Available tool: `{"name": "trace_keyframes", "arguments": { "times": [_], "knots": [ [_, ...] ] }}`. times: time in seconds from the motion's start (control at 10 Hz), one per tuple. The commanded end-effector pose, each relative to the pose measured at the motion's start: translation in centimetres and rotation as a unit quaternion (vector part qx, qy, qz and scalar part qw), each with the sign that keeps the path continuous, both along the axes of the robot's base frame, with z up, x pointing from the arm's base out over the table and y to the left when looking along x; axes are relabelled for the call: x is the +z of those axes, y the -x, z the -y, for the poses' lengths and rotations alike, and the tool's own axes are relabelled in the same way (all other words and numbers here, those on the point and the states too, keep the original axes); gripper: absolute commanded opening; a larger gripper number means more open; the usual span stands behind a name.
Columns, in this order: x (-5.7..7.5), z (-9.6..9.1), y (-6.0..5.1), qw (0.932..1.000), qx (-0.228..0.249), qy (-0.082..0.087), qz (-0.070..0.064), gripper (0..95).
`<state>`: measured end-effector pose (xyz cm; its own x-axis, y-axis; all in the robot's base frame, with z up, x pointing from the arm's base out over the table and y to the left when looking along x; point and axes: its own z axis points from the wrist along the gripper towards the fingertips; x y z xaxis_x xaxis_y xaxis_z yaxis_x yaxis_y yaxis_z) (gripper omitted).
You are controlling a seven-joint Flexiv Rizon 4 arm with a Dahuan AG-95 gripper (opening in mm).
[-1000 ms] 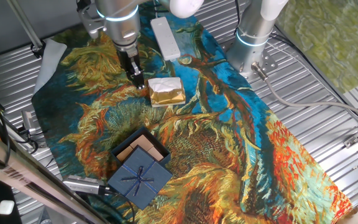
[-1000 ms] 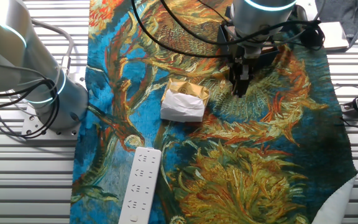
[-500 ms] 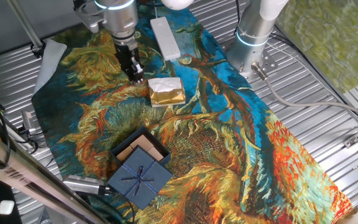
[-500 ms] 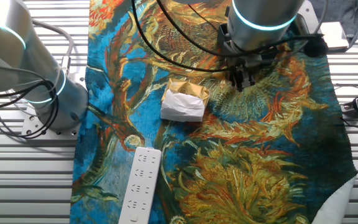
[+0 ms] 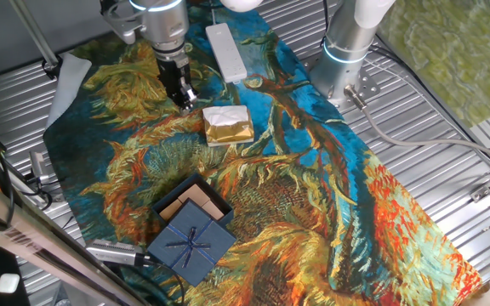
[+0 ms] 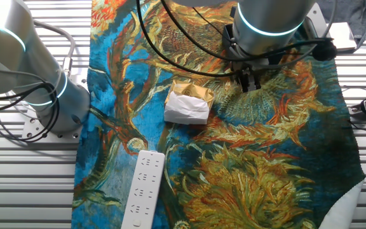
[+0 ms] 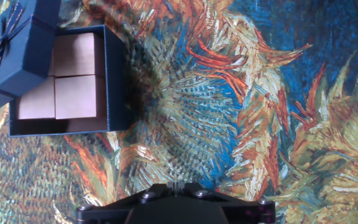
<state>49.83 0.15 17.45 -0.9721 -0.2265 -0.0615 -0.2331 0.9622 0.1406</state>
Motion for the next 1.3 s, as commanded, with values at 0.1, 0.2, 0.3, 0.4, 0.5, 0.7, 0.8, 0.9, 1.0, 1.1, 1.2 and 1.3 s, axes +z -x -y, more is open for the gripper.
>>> {"name": "trace_keyframes", "arguments": {
  "times": [0.1, 0.2, 0.3, 0.4, 0.5, 0.7, 0.8, 0.9, 1.0, 1.1, 1.2, 1.3],
  "knots": [
    [0.02, -0.03, -0.03, 1.0, -0.001, 0.0, -0.001, 0.0],
    [0.03, -0.03, -0.02, 1.0, -0.001, 0.001, -0.001, 0.0],
    [0.04, -0.04, -0.02, 1.0, -0.001, 0.001, -0.001, 0.0],
    [0.07, -0.05, -0.01, 1.0, 0.002, 0.001, -0.001, 0.0],
    [0.08, -0.05, -0.01, 1.0, 0.003, 0.001, -0.001, 0.0],
    [0.12, -0.07, 0.0, 1.0, 0.007, -0.002, 0.0, 0.0],
    [0.11, -0.08, 0.0, 1.0, 0.009, -0.002, 0.0, 0.0],
    [0.09, -0.13, -0.01, 0.9999, 0.011, -0.001, -0.002, 0.0],
    [0.09, -0.13, -0.01, 0.9999, 0.01, -0.001, -0.004, 0.0],
    [0.08, -0.14, -0.01, 0.9999, 0.01, -0.002, -0.004, 0.0],
    [0.05, -0.19, -0.03, 0.9999, 0.01, -0.002, -0.004, 0.0],
    [0.0, -0.3, -0.07, 1.0, 0.009, -0.002, -0.004, 0.0]
  ]
}}
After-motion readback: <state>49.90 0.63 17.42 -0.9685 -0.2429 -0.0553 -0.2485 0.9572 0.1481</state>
